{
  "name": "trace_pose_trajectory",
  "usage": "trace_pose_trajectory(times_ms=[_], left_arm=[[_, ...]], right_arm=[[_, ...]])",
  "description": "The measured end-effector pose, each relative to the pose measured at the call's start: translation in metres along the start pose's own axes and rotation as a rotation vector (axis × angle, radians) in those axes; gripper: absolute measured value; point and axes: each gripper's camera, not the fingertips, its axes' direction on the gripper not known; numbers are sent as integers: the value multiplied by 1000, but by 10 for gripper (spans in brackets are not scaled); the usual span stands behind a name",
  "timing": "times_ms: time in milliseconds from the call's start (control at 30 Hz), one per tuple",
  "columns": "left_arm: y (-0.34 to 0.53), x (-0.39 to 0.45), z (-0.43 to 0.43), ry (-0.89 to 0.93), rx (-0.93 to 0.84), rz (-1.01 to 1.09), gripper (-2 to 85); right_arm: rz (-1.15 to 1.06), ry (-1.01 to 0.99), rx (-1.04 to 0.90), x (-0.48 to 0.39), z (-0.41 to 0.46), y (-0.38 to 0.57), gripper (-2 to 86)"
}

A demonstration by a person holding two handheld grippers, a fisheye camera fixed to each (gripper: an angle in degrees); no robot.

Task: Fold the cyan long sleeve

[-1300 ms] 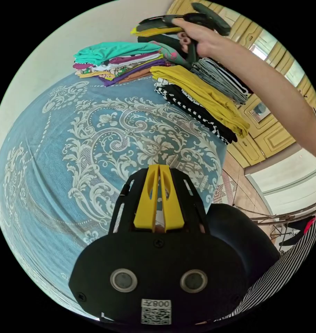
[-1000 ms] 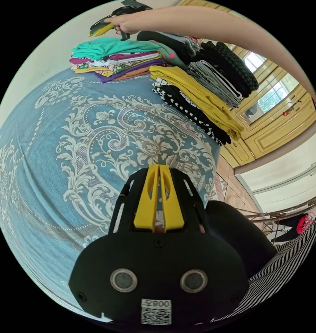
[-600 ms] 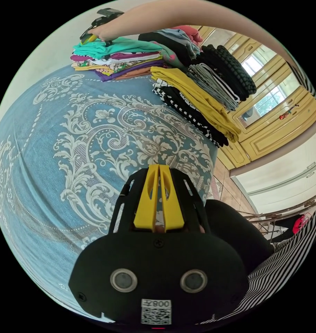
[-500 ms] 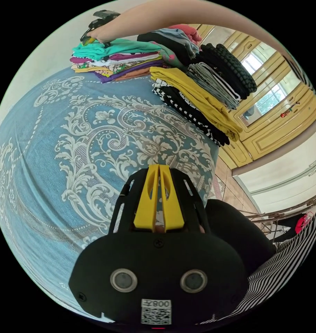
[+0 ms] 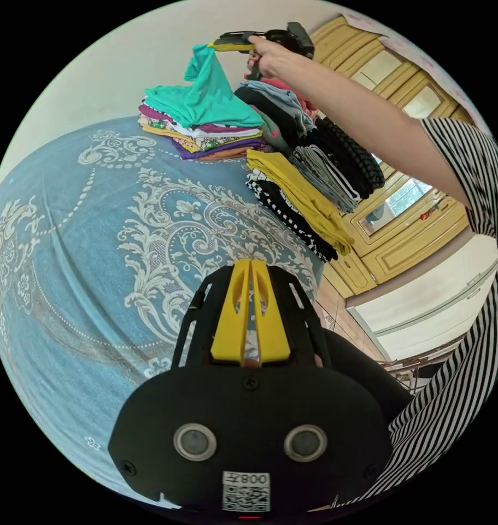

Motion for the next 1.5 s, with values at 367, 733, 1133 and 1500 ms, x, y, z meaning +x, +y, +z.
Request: trace_pose_trajectory(times_ms=[367, 733, 1133, 1500], left_arm=[[46, -25, -169, -68, 163, -89, 4], [108, -36, -311, -188, 272, -124, 23], [168, -64, -408, -196, 435, -213, 28], [112, -38, -308, -35, 123, 39, 5]], right_arm=[[-51, -258, 71, -62, -200, 15, 22], [-83, -442, 92, -126, -351, 35, 65], [-177, -529, 58, -184, -493, 69, 113], [-79, -490, 95, -176, -602, 114, 133]])
